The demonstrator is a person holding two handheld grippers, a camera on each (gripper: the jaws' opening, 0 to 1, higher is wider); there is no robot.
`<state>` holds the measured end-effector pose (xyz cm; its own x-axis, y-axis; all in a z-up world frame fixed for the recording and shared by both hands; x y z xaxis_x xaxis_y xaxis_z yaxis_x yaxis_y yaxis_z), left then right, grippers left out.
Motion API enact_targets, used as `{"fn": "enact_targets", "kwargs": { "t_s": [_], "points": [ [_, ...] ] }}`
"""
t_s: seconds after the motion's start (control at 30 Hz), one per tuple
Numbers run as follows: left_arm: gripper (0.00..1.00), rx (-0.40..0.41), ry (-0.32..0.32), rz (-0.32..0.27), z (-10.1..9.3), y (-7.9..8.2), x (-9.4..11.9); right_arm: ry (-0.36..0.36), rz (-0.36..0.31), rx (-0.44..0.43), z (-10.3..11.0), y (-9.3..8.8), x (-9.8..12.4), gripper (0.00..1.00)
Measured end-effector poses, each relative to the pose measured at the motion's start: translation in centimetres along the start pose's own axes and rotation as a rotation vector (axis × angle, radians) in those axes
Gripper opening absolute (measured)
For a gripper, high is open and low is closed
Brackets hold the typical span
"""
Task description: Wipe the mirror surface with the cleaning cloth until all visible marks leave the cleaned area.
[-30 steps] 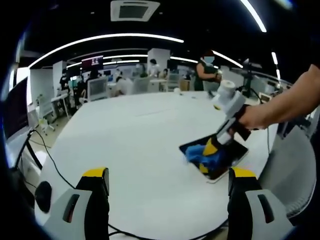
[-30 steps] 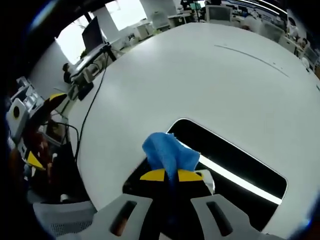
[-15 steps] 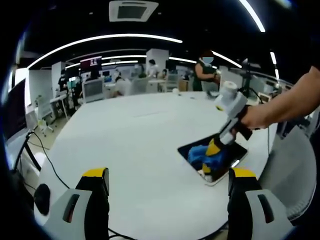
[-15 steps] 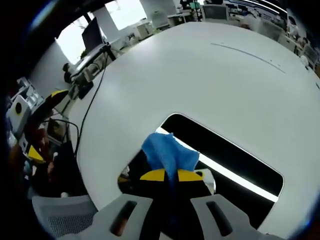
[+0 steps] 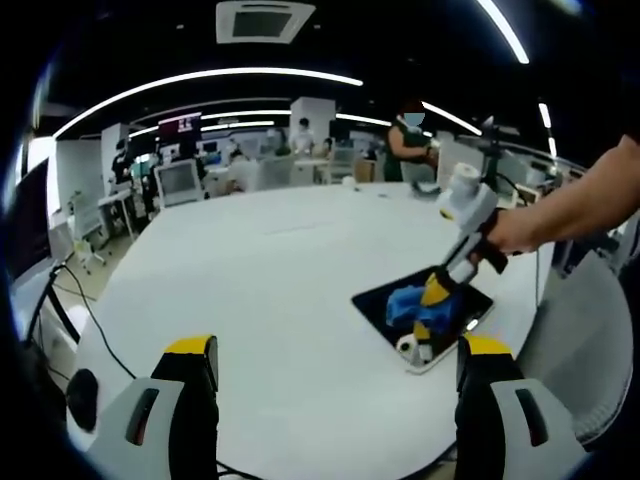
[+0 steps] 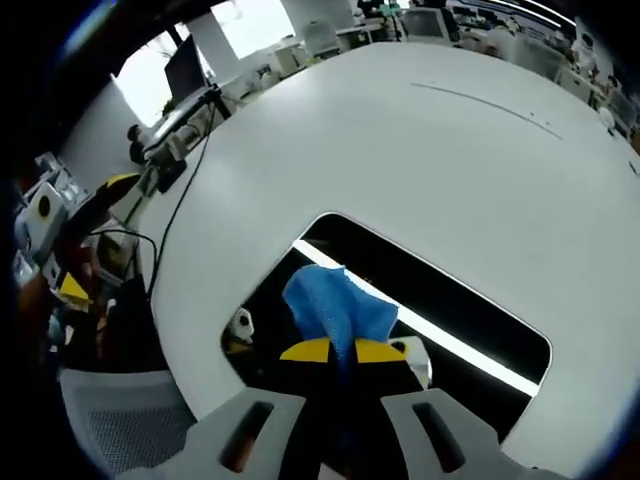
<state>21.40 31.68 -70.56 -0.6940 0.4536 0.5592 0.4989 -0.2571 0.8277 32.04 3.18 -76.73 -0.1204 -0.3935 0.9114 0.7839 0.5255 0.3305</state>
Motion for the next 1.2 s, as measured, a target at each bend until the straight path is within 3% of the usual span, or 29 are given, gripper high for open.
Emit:
{"fn": "enact_targets", "kwargs": {
  "t_s": [0.67, 0.9, 1.2],
  "points": [
    [1.0, -0.006, -0.01, -0.004, -0.5, 0.3, 0.0, 0.001, 0.014, -0.022, -2.9, -2.2, 1.6, 0.01],
    [1.0, 0.021, -0.016, -0.016, -0.3, 0.4, 0.2, -0.038, 0.033, 0.021, -3.4, -2.7, 2.0, 0.01],
    [1.0, 0.013, -0.022, -0.015, -0.6, 0.6, 0.1, -0.046, 0.038, 0.006, -4.4, -3.4, 2.5, 0.01]
  ]
}}
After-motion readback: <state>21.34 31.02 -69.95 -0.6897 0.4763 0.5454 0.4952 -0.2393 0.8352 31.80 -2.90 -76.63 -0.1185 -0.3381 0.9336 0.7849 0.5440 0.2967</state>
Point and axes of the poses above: the point that each gripper's makers call its tool centre point, and the gripper's own axes: x roughly backward along the fingers, z roughly to its left, y roughly out of its top, the point moved 10 cm from there along x, roughly backward along the fingers, and after that the axes turned 9 degrees about z, right-handed, at the moved point
